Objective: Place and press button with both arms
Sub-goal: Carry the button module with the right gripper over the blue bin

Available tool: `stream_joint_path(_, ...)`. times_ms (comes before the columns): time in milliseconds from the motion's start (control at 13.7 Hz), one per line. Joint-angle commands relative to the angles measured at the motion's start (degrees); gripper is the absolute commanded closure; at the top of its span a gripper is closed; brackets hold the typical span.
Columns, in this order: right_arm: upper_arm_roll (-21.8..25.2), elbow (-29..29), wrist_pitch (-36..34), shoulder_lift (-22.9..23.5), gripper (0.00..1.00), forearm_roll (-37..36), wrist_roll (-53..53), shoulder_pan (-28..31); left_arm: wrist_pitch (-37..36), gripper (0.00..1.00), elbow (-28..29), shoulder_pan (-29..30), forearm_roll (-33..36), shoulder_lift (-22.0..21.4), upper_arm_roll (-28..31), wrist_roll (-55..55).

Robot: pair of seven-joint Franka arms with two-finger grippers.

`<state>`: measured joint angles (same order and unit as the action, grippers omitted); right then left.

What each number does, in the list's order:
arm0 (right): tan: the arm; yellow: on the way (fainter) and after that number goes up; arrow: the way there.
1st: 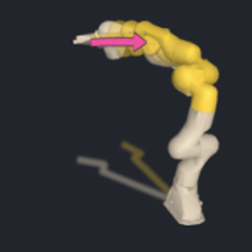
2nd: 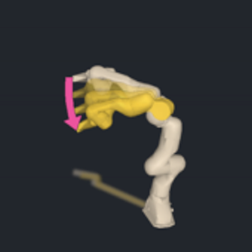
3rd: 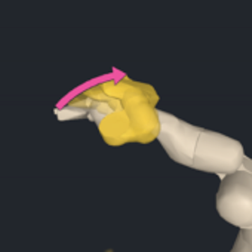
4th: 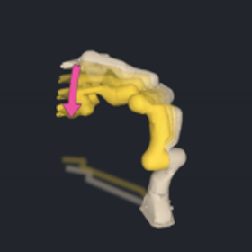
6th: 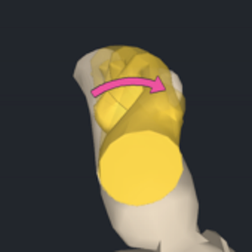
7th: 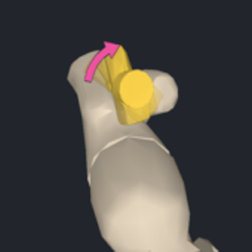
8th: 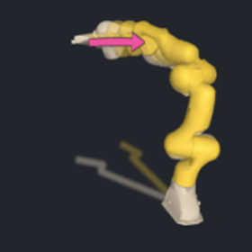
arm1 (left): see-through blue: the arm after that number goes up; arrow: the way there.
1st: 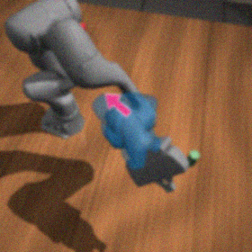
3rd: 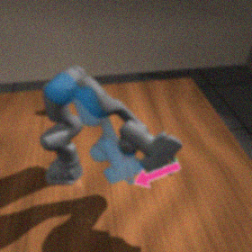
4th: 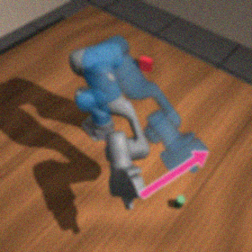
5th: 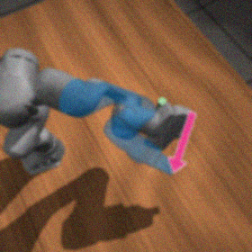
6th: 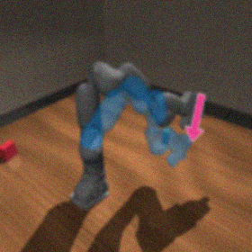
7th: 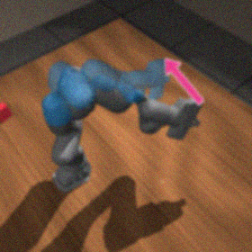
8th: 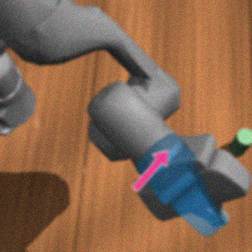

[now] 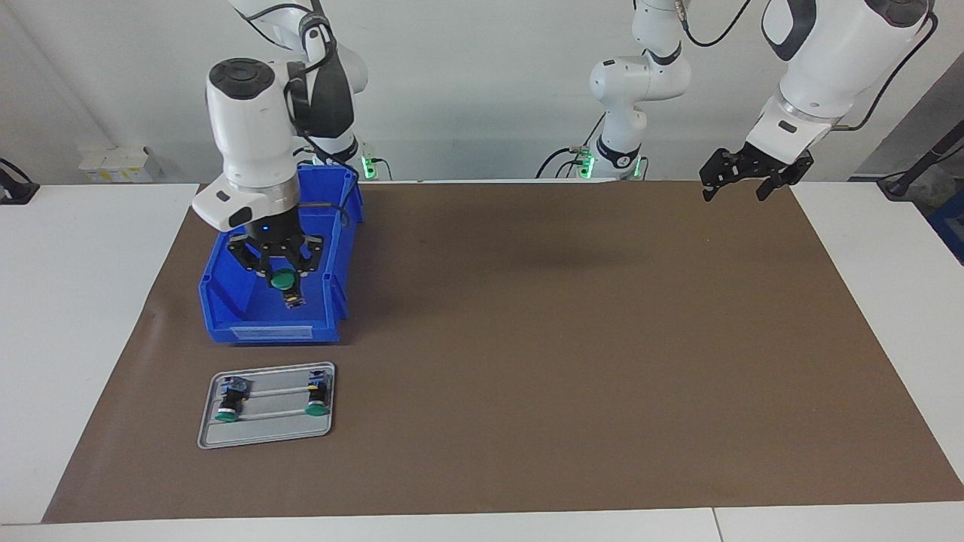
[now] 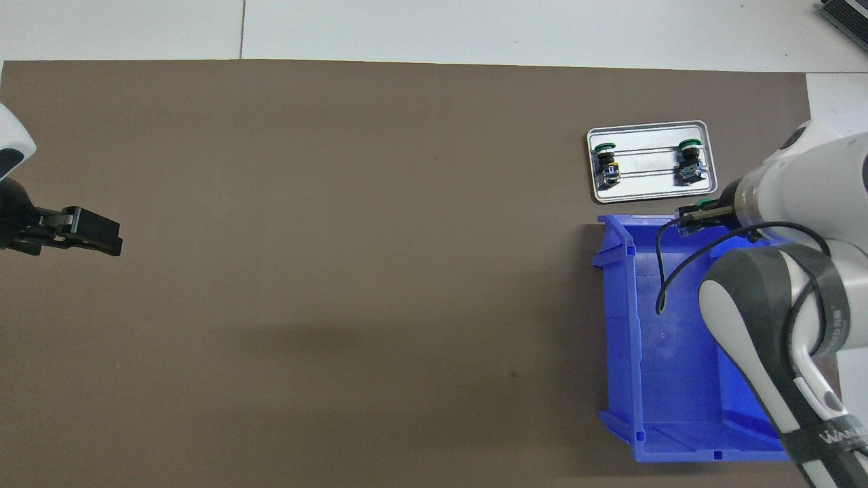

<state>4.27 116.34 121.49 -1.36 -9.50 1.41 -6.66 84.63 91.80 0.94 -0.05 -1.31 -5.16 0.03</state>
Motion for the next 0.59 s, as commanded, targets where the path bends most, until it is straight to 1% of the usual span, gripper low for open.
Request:
stream_joint_path(0, -1.0, 15.5, 9.3, -7.9, 1.00, 1.3, -1.1, 1.8, -0.6, 0.00, 0.7, 0.1, 1.0, -0.7, -0.2, -0.4)
stream_joint_path(147, -1.0, 19.3, 13.5, -7.9, 1.00, 1.3, -0.9, 2.7, -0.6, 0.00, 0.7, 0.1, 1.1, -0.7, -0.2, -0.3)
stream_joint_path(440, -0.9, 25.6, 24.4, -5.6, 1.00, 1.3, -0.8, 4.5, -0.6, 0.00, 0.7, 0.1, 1.0, -0.7, -0.2, -0.3)
stream_joint_path(513, -0.9, 26.5, 25.7, -5.4, 1.00, 1.3, -0.8, 4.6, -0.6, 0.00, 0.7, 0.1, 1.0, -0.7, -0.2, -0.3)
